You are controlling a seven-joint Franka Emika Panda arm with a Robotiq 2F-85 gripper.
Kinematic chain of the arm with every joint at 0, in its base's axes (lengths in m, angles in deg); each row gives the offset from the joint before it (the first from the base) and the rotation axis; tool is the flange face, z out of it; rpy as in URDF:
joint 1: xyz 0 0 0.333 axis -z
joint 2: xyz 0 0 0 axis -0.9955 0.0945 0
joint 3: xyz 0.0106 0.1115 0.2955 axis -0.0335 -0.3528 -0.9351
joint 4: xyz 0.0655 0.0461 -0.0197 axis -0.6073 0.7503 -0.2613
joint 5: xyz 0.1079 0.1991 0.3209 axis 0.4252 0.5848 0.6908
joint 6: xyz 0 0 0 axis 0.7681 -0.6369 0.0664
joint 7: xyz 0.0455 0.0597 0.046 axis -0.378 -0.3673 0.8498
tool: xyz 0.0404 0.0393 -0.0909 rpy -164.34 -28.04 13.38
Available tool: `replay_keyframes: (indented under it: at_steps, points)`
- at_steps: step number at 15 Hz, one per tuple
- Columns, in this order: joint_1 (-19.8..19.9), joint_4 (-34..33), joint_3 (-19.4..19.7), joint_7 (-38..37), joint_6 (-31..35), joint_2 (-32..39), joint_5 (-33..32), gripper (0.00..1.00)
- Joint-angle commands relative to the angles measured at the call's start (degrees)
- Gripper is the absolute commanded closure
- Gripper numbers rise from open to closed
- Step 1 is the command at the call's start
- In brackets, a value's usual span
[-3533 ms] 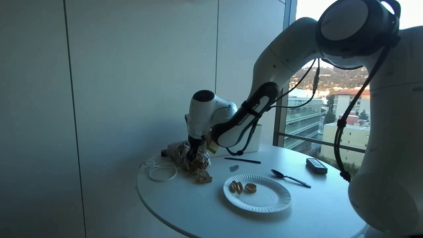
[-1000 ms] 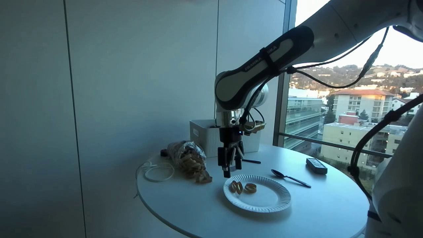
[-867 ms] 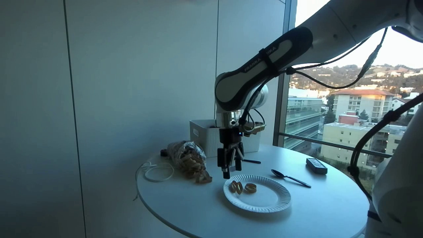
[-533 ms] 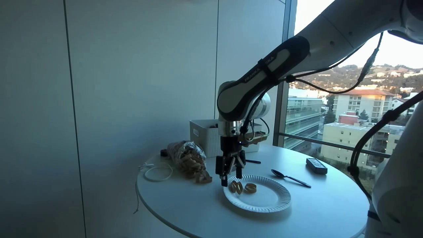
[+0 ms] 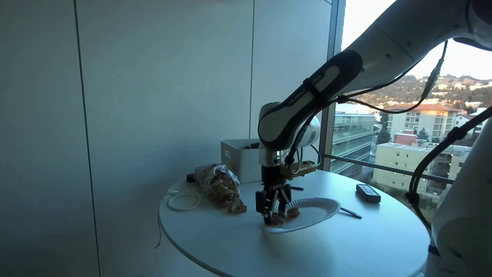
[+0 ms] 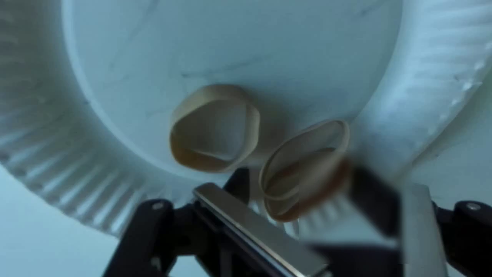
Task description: Remove the rubber bangs from the plate and put them in the plastic
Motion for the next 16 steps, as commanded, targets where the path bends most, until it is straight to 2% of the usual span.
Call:
replay_keyframes:
  at_steps: [1,5,7,9,11,16]
  points:
    - [0.3,1.7,-0.1,-0.7,0.5,-0.5,-1.1,0.60]
    - [0.4,2.3,-0.3,-1.2,0.6,-0.9,-2.0,0.92]
    - [0.3,2.7,-0.4,-1.2,0.7,-1.1,-2.3,0.99]
    - [0.3,3.4,-0.7,-1.5,1.1,-1.6,-3.9,1.00]
    - [0.2,5.1,-1.6,-2.1,1.6,-2.8,-6.8,0.96]
    - [-0.4,10.6,-5.5,-5.2,4.0,-8.8,-17.9,0.95]
